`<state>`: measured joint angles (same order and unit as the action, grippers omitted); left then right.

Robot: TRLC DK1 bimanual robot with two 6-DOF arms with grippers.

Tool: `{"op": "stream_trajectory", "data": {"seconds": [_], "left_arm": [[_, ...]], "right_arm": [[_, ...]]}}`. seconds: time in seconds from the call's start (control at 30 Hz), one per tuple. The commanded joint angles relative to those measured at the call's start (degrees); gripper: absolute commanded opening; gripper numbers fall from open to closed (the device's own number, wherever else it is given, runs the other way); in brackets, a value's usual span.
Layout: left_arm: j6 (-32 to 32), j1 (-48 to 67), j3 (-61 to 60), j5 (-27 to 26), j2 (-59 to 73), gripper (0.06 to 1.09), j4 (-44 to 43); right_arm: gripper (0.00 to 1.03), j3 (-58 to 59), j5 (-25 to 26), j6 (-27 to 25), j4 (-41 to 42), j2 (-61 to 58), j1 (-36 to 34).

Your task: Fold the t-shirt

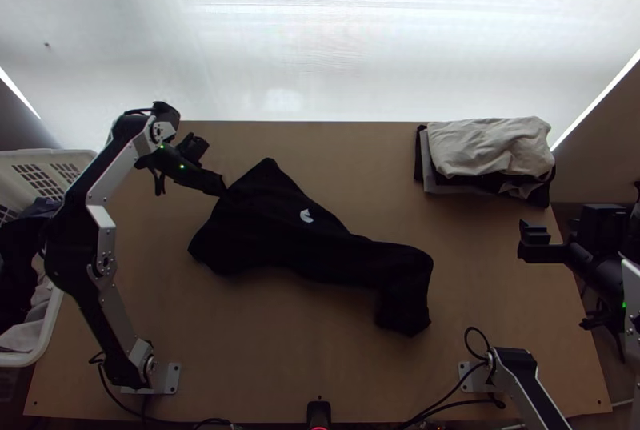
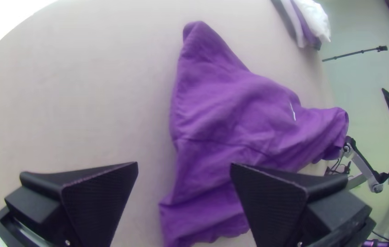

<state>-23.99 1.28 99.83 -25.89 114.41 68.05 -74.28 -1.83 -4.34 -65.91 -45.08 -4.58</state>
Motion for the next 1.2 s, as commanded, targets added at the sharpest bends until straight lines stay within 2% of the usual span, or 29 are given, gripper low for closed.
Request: {"op": "stream_trajectory", "data": {"seconds": [0.0, 0.3, 0.37, 0.43, 0.5, 0.53, 0.6, 0.63, 0.8, 0.83, 0.93, 0.97, 1.1, 1.17], "left_arm": [[1.0, 2.2, -0.1, -0.6, 1.8, 1.03, -1.6], [0.3, 2.8, 0.4, -1.9, 2.5, 1.03, -2.5], [0.3, 2.6, 0.5, -3.0, 2.5, 0.92, -2.5], [0.3, 2.4, 0.5, -4.2, 2.6, 0.86, -2.6], [-0.4, 2.2, 0.3, -5.2, 2.9, 0.72, -2.8], [-1.3, 2.2, 0.0, -5.6, 3.1, 0.6, -3.2], [-1.6, 2.1, -0.7, -5.8, 3.5, 0.21, -4.2], [-1.6, 1.7, -0.9, -5.8, 3.8, 0.09, -4.7], [-1.9, 0.8, -3.2, -5.7, 2.3, 0.09, -7.3], [-1.9, 0.5, -3.2, -5.8, 2.1, 0.09, -7.3], [-1.9, -0.8, -3.5, -5.8, 1.5, 0.09, -7.1], [-1.9, -1.2, -3.6, -5.7, 1.5, 0.09, -7.1], [-2.1, -2.2, -3.6, -5.7, 1.0, 0.09, -6.9], [-2.1, -2.3, -3.6, -5.7, 0.6, 0.09, -6.7]], "right_arm": [[0.98, -0.1, 0.1, 0.0, -0.1, 0.5, -0.3], [0.98, 0.3, 0.0, -0.1, -0.1, 0.9, -0.6], [0.98, 0.4, 0.0, 0.0, -0.1, 0.9, -0.7], [0.98, 0.3, 0.0, 0.0, -0.1, 0.8, -0.7], [0.98, -0.1, 0.0, 0.0, -0.1, 0.7, -0.7], [0.98, -0.3, 0.0, 0.0, -0.1, 0.6, -0.7], [0.98, -0.7, 0.0, 0.0, -0.1, 0.5, -0.7], [0.98, -0.8, 0.0, 0.0, -0.1, 0.5, -0.7], [0.98, -2.1, -0.1, 0.0, -1.9, 0.3, 0.4], [0.98, -2.9, -1.4, 0.3, -3.7, -0.1, 1.2], [0.98, -2.1, -13.6, -0.1, -12.8, -0.4, 8.4], [0.98, 0.0, -15.4, -1.3, -16.6, -0.3, 12.6], [0.98, 10.3, -12.4, -4.4, -20.8, 4.0, 25.0], [0.98, 11.0, -12.5, -5.5, -20.8, 4.7, 27.7]]}}
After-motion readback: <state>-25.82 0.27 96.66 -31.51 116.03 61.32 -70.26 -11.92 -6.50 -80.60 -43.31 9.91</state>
